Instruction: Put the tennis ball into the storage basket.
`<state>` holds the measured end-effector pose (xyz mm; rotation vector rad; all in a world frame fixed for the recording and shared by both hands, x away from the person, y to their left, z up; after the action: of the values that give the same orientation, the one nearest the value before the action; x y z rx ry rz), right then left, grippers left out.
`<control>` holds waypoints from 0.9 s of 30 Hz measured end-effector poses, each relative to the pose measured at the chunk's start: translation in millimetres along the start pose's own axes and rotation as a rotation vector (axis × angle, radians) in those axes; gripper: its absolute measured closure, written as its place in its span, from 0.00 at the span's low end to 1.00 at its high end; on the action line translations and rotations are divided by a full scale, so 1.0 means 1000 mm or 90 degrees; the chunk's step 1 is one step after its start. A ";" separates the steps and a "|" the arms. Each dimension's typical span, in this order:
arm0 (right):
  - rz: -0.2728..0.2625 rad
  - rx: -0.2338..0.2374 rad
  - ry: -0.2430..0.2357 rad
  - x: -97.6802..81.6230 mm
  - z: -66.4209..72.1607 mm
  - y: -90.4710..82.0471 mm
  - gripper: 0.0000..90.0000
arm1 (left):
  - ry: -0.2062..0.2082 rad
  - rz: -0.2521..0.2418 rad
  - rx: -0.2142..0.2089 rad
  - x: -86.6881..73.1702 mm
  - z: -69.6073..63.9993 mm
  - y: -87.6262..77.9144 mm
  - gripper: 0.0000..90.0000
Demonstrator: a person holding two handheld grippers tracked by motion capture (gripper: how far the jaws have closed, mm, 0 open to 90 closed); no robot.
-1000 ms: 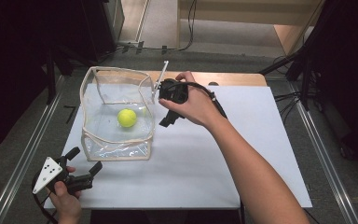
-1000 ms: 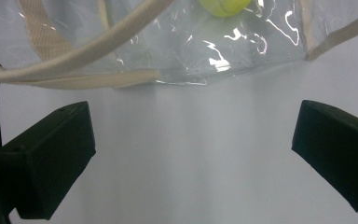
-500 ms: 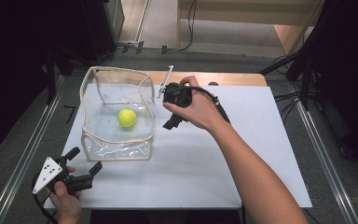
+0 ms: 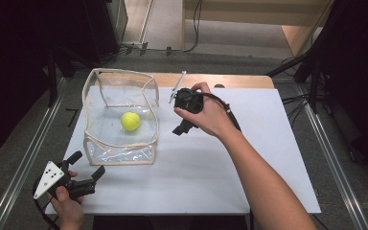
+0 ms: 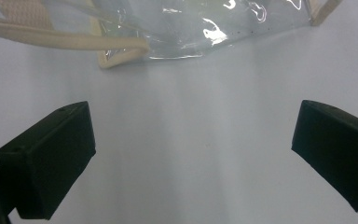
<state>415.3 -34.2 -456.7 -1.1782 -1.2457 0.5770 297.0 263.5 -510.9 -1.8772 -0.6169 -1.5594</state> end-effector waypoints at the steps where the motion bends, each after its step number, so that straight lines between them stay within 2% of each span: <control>1: 0.000 0.001 0.000 -0.002 0.000 0.001 0.00 | 0.000 0.000 0.000 0.000 0.000 0.000 0.00; 14: -0.010 0.001 0.028 -0.021 -0.001 0.009 0.00 | 0.000 0.000 0.000 0.000 0.000 0.000 0.00; 27: -0.039 0.001 0.066 -0.043 -0.003 0.014 0.00 | -0.001 0.000 0.001 0.000 0.000 0.000 0.00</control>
<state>409.1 -67.5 -487.0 -1.1496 -1.1889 0.4665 296.9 264.0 -510.9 -1.8775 -0.6176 -1.5578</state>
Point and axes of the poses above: each handheld gripper's, and its own axes: y roughly forward along the jaws, x roughly out of its top, z roughly to its left, the point moved 9 cm from there along y, roughly forward along the jaws, and after that the axes turned 10 degrees about -x, right-handed, at the moved point
